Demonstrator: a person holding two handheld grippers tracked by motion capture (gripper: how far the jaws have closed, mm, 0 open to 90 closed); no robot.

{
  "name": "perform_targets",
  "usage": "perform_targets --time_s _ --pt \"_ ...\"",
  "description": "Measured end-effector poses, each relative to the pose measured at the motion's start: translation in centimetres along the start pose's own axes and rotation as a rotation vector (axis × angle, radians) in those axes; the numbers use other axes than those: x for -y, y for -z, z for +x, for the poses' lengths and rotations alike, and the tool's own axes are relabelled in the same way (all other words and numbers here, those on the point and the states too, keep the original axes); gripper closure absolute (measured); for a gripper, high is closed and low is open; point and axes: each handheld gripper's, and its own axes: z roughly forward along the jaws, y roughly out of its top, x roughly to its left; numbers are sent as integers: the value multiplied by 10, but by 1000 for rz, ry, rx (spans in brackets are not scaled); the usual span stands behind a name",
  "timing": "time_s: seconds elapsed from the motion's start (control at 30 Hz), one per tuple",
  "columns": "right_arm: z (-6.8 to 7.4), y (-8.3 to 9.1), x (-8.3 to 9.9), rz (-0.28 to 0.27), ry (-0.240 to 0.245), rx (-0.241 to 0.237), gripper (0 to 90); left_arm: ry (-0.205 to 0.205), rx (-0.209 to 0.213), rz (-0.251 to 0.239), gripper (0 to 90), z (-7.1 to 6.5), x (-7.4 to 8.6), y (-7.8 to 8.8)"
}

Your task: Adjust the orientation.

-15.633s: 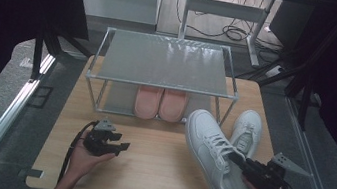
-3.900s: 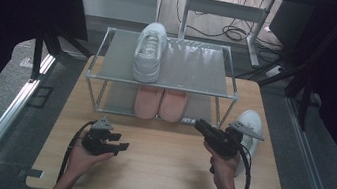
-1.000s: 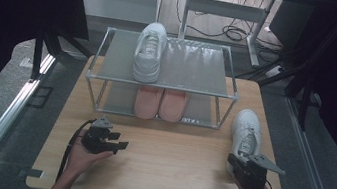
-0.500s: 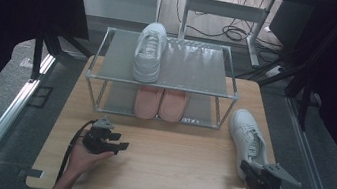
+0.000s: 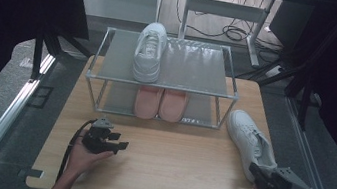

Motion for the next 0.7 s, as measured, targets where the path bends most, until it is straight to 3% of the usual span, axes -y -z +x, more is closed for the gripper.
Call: perform_targets --time_s 0.4,0.7 --pt "-14 4 0 -14 -29 24 900 3 1 5 479 0 0 -2" --pt "-5 4 -3 -26 -8 -9 885 2 2 6 478 1 0 -2"
